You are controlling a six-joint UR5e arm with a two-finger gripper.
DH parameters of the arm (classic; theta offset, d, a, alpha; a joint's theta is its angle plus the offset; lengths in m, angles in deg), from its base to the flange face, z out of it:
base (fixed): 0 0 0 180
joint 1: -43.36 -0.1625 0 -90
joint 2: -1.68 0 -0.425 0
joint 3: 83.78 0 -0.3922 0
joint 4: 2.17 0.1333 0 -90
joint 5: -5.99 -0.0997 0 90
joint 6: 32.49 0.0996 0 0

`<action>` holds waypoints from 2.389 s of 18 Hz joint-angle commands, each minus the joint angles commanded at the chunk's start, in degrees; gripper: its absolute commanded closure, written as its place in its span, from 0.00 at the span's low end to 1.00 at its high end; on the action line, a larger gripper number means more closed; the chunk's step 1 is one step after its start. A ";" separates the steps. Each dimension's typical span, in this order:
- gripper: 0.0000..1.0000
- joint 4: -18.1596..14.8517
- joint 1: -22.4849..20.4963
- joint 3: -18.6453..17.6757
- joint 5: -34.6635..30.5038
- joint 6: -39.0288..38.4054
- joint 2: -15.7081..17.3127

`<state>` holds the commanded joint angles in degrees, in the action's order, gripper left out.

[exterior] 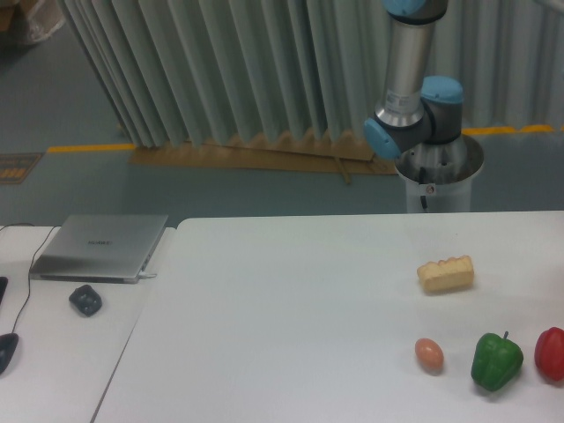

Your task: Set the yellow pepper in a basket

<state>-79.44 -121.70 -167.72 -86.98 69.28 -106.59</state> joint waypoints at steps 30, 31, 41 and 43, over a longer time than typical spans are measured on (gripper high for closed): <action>0.00 12.67 0.87 -0.17 -2.13 -0.70 -3.80; 0.00 11.71 2.01 -0.17 -2.13 -0.70 -2.57; 0.00 3.64 12.55 -7.98 0.14 -9.57 5.35; 0.00 1.87 14.40 -8.70 0.51 -11.85 5.97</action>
<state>-77.57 -107.29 -176.42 -86.47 57.43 -100.63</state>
